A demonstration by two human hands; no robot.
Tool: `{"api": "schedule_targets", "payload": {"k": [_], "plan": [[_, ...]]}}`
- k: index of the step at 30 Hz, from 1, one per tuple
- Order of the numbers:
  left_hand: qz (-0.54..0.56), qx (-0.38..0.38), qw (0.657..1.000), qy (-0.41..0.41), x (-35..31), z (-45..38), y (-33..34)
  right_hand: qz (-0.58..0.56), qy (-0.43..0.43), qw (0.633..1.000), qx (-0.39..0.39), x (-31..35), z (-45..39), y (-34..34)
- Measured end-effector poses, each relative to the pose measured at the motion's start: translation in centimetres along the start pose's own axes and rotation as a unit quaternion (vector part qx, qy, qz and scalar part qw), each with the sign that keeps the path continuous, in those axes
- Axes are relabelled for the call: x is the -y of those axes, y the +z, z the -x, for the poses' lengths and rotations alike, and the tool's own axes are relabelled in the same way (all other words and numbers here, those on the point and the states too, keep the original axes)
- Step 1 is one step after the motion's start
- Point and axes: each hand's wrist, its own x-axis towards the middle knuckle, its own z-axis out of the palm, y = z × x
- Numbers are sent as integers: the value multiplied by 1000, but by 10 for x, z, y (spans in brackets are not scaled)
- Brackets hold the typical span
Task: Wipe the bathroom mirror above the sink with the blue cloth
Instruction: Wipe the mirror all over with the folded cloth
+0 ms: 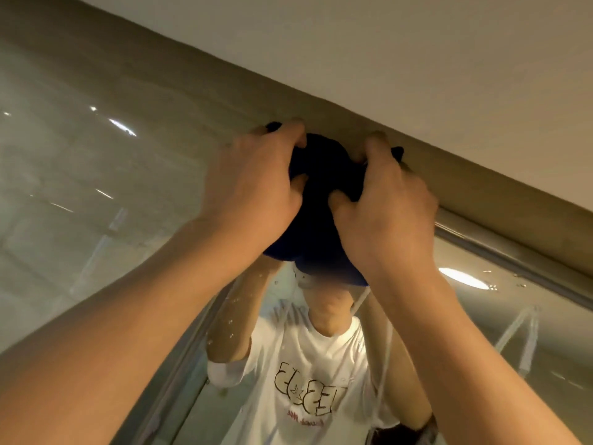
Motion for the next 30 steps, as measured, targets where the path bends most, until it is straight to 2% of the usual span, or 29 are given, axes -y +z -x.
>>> {"api": "schedule_targets", "payload": {"k": [5, 10, 14, 18, 22, 26, 30], "plan": [[31, -13, 999, -24, -14, 2, 7, -34, -18, 999, 14, -24, 7, -13], [45, -4, 999, 6, -63, 23, 33, -4, 2, 999, -35, -77, 43, -37], [55, 6, 998, 44, -90, 33, 47, 44, 33, 998, -18, -91, 57, -51], [23, 16, 999, 34, -83, 29, 40, 66, 38, 997, 6, -84, 43, -50], [6, 15, 1000, 0, -64, 21, 27, -9, -4, 1000, -5, -69, 31, -39], [-11, -4, 999, -49, -35, 10, 10, -70, -34, 997, 18, -42, 10, -21], [41, -43, 995, -81, -8, 7, 5, -77, -42, 996, 2, -16, 1, -2]]}}
